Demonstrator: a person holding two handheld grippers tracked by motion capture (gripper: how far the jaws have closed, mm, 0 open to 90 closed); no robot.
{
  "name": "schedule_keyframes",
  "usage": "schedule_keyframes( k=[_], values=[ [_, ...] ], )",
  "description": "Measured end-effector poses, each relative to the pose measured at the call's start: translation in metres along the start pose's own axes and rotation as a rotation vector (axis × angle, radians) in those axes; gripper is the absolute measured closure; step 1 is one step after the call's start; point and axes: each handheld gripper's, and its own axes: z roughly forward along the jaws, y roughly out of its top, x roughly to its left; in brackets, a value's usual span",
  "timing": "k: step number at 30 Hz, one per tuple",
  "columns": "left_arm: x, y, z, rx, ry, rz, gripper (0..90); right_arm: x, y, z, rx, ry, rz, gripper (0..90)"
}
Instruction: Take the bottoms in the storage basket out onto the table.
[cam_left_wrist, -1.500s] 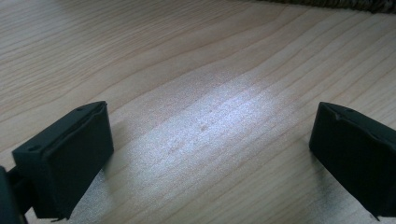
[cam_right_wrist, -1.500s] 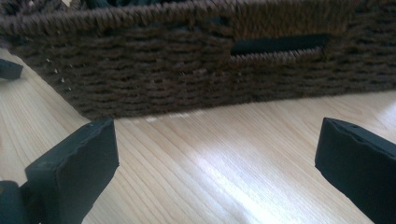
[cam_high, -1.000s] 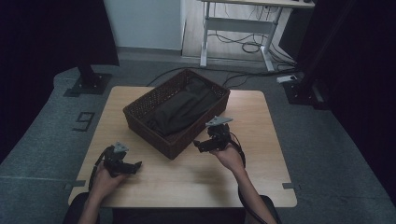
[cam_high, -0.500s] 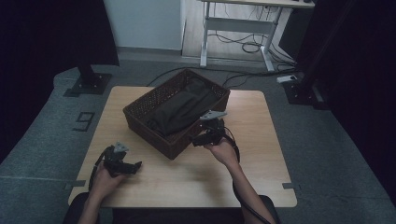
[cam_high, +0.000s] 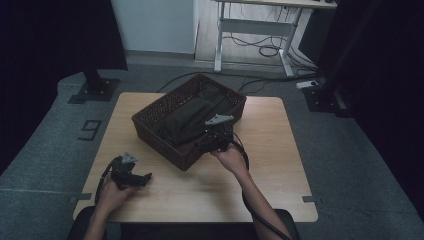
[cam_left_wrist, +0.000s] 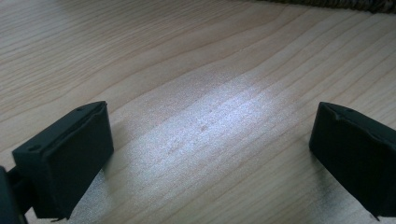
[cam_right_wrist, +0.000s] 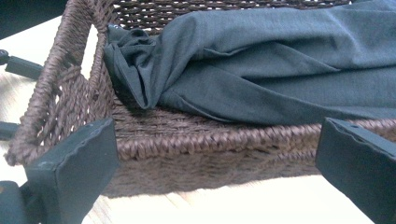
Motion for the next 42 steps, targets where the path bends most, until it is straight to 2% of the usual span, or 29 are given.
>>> schedule_keyframes(
  k=[11, 20, 22, 32, 42],
  values=[
    [0.000, 0.000, 0.000, 0.000, 0.000, 0.000, 0.0, 0.009, 0.008, 0.012, 0.015, -0.013, -0.034, 0.0],
    [0.000, 0.000, 0.000, 0.000, 0.000, -0.001, 0.0, 0.013, 0.006, 0.018, 0.018, -0.059, -0.040, 0.0],
    [0.000, 0.000, 0.000, 0.000, 0.001, -0.002, 0.0, 0.012, 0.006, 0.017, 0.015, -0.071, -0.041, 0.0],
    [-0.001, -0.001, 0.000, 0.001, 0.006, -0.006, 0.0, 0.008, 0.001, 0.013, 0.015, -0.068, -0.023, 0.0],
    [-0.002, -0.001, -0.001, 0.000, 0.007, -0.006, 0.0, -0.006, -0.008, 0.005, 0.017, -0.062, 0.013, 0.0]
  ],
)
